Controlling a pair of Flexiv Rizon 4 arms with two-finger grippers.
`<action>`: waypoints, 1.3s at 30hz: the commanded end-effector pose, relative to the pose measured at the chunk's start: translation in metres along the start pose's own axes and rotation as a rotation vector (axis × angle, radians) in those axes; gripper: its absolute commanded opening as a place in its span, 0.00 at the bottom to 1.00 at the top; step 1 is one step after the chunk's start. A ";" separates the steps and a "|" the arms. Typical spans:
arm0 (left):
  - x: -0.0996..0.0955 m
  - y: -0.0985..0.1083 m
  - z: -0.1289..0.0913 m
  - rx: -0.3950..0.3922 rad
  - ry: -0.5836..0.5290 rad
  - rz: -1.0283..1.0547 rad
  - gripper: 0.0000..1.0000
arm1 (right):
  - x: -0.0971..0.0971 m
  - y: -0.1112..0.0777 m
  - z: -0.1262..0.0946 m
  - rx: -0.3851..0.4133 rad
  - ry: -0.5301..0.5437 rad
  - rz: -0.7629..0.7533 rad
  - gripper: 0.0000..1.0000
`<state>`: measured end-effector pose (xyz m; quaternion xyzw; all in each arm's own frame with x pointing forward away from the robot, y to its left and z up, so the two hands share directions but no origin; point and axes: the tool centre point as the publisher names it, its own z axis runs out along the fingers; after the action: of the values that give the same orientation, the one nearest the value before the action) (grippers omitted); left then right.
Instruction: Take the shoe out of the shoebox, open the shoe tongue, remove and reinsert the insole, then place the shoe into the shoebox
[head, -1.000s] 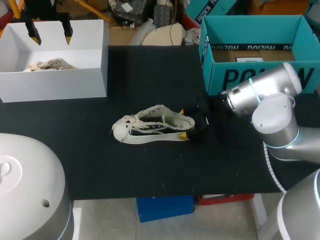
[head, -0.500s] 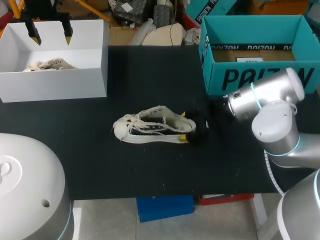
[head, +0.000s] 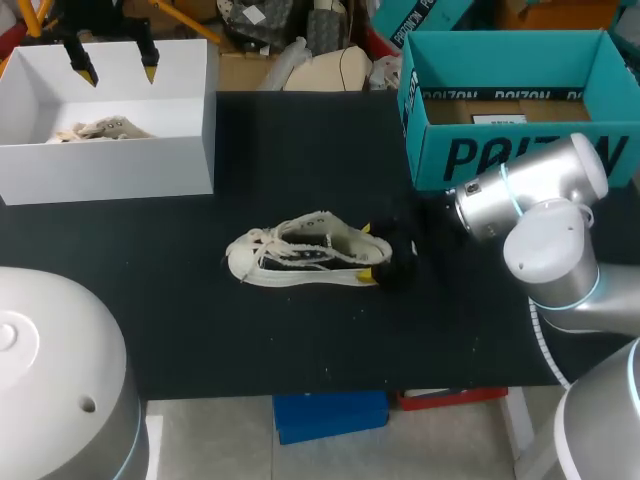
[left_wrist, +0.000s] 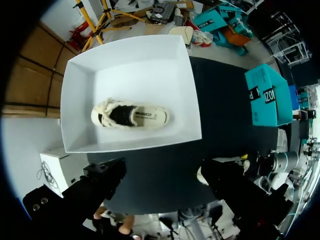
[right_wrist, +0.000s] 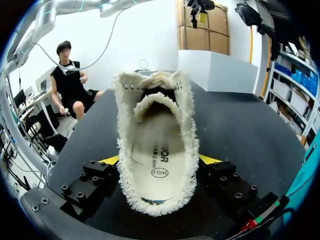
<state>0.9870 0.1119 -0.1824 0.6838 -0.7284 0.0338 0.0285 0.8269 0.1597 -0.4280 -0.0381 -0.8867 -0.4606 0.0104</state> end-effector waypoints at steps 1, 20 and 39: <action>0.032 0.043 0.004 0.045 -0.007 -0.002 1.00 | -0.001 0.001 0.000 0.005 0.001 0.002 0.00; 0.091 0.094 0.024 -0.039 -0.095 0.028 1.00 | -0.001 0.001 0.000 0.005 0.001 0.002 0.00; 0.187 0.153 0.056 -0.117 -0.193 -0.087 1.00 | -0.001 0.001 0.000 0.005 0.001 0.002 0.00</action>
<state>0.8236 -0.0429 -0.2193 0.7160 -0.6953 -0.0569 0.0267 0.8269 0.1595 -0.4279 -0.0381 -0.8867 -0.4607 0.0106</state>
